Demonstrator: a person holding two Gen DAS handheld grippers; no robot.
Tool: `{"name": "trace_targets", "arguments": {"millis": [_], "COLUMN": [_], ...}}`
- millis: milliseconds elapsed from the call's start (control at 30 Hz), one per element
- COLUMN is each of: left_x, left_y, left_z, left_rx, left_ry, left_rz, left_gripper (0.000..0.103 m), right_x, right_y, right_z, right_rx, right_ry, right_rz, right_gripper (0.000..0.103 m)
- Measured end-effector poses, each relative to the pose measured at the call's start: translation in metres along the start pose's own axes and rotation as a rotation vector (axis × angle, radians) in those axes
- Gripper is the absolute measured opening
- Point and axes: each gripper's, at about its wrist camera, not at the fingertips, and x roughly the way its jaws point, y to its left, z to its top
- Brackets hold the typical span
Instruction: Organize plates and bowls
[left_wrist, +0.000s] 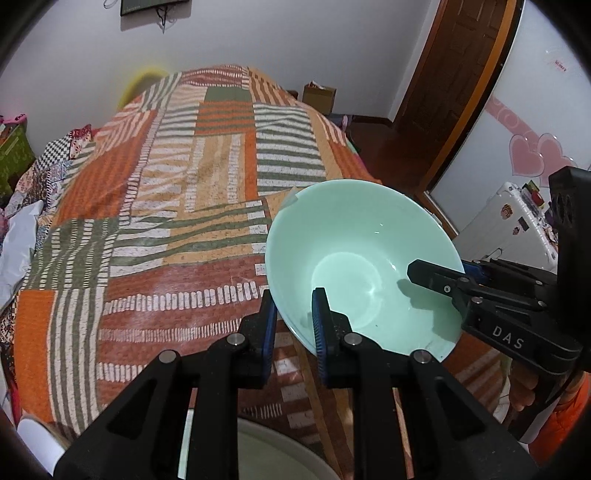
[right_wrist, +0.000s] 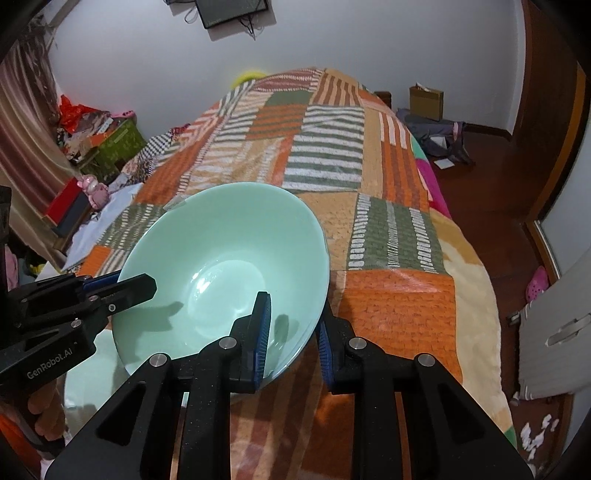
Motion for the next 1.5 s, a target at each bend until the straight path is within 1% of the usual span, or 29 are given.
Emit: {"name": "trace_targets", "arguments": {"millis": [400,767,1200,1500], "left_x": [-0.062,-0.107,-0.146,-0.174], "left_y": [0.005,0.025,0.061,0.094], "left_z": [-0.02,-0.049,-0.083,-0.109], "left_rx": [-0.014,-0.047,-0.102,-0.15], "left_ry": [-0.076,-0.118,-0.146,-0.167], "left_rz": [0.008,0.03,0.071,0.114], "left_gripper": [0.018,0.018,0.018,0.018], "right_x": [-0.029,-0.042,-0.041,-0.033], "right_y": [0.034,0.07,0.118,0.159], "right_z": [-0.006,-0.018,-0.032,-0.04], "right_rx": [-0.027,-0.062,-0.12,-0.175], "right_ry": [-0.059,-0.084,-0.085,-0.068], "right_rz": [0.017,0.049,0.102,0.142], "right_gripper": [0.021,0.021,0.021,0.021]}}
